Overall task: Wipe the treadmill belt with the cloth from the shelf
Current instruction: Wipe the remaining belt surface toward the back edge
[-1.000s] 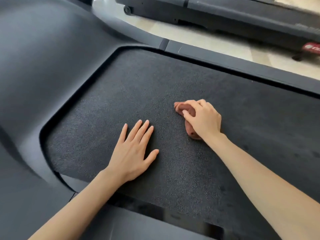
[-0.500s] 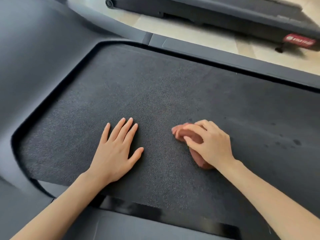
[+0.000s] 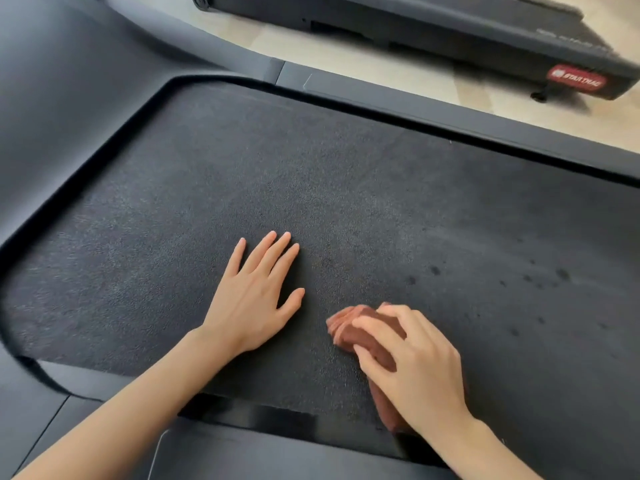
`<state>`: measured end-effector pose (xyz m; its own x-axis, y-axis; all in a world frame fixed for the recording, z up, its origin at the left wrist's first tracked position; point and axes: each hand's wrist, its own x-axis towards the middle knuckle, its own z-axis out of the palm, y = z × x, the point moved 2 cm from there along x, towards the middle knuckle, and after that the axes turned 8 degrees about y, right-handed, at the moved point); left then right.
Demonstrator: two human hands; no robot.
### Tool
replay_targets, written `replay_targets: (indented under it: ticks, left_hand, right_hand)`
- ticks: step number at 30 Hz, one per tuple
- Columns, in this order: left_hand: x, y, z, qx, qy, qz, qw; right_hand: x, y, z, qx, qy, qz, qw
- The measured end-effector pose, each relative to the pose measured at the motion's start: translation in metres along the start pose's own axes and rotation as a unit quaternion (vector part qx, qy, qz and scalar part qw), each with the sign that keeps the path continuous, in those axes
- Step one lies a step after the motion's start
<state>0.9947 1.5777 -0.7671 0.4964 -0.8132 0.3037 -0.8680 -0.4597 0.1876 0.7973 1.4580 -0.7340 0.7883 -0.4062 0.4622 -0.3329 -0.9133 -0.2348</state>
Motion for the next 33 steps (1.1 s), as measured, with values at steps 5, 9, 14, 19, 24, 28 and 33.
replay_targets:
  ticks: [5,9,14,19,24,28,33]
  left_hand:
    - [-0.001,0.000,0.001,-0.002,0.006,-0.003,1.000]
    - [0.000,-0.002,0.000,-0.012,0.011,-0.011,1.000]
    - [0.000,-0.002,-0.003,-0.036,0.029,-0.024,0.999]
    - [-0.003,-0.002,-0.002,-0.033,0.029,-0.025,0.999]
    - [-0.003,-0.002,-0.001,-0.017,0.019,-0.021,0.999]
    - [-0.002,-0.002,-0.002,-0.013,0.007,-0.014,1.000]
    - [-0.003,-0.001,-0.002,-0.005,0.001,-0.017,1.000]
  right_hand:
    - [0.033,0.014,0.015,0.016,0.000,-0.011,1.000]
    - [0.112,0.036,0.048,-0.020,-0.007,0.030,0.999]
    - [0.166,0.033,0.083,-0.092,-0.031,0.066,0.993]
    - [0.104,0.010,0.056,-0.026,0.017,-0.018,0.999]
    - [0.033,0.010,0.018,0.029,0.010,-0.070,0.997]
    - [0.074,0.034,0.031,0.022,0.006,0.000,1.000]
    - [0.131,0.074,0.049,-0.040,-0.008,0.114,0.993]
